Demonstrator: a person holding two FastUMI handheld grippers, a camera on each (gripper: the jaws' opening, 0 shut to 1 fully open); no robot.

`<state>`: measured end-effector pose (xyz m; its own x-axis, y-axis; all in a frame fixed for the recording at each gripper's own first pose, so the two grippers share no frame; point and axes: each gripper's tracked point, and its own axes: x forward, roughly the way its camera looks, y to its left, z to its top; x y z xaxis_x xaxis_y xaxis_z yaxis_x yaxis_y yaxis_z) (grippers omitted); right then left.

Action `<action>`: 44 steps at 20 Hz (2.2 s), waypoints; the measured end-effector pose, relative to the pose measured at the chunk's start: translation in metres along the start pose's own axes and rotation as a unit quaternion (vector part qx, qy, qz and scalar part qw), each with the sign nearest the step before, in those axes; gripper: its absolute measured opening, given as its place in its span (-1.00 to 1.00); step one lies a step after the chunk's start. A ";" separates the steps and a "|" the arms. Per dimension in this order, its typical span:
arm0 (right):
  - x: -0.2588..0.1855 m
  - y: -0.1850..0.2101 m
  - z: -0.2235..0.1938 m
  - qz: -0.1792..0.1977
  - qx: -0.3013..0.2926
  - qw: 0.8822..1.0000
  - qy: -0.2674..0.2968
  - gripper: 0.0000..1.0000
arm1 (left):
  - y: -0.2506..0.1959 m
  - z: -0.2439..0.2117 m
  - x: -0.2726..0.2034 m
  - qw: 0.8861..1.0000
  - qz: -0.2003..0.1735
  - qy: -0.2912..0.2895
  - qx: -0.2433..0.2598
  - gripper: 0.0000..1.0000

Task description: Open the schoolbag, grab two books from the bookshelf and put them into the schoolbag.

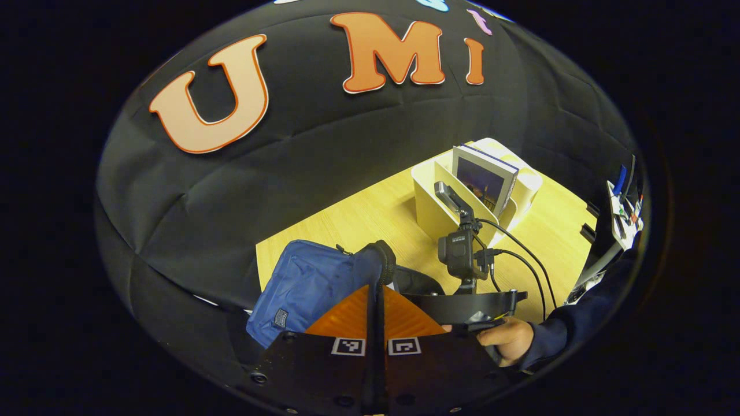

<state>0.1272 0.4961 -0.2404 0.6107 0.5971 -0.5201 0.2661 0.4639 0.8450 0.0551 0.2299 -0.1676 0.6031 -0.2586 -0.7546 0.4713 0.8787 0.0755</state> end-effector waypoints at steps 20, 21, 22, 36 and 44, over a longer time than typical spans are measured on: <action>-0.047 0.004 -0.019 -0.042 0.049 0.992 0.113 0.81 | 0.015 -0.007 -0.008 0.999 0.021 -0.012 -0.035 -0.99; -0.047 0.003 -0.017 -0.044 0.050 0.992 0.112 0.82 | 0.014 -0.007 -0.010 0.999 0.021 -0.013 -0.036 -0.99; -0.047 -0.001 -0.017 -0.052 0.046 0.991 0.112 0.82 | 0.013 -0.008 -0.009 0.999 0.020 -0.013 -0.037 -0.99; -0.118 -0.004 0.065 -0.063 -0.034 0.997 0.002 0.81 | 0.009 -0.011 -0.005 0.999 0.013 -0.007 -0.045 -0.99; -0.185 -0.017 0.139 -0.110 -0.164 0.978 -0.071 0.84 | -0.002 -0.012 0.004 0.998 0.021 0.000 -0.053 -0.99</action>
<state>0.1132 0.2867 -0.1408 0.6689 0.3732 -0.6429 0.1628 0.7703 0.6166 0.0490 0.2321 -0.1784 0.6210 -0.2200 -0.7523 0.3746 0.9264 0.0383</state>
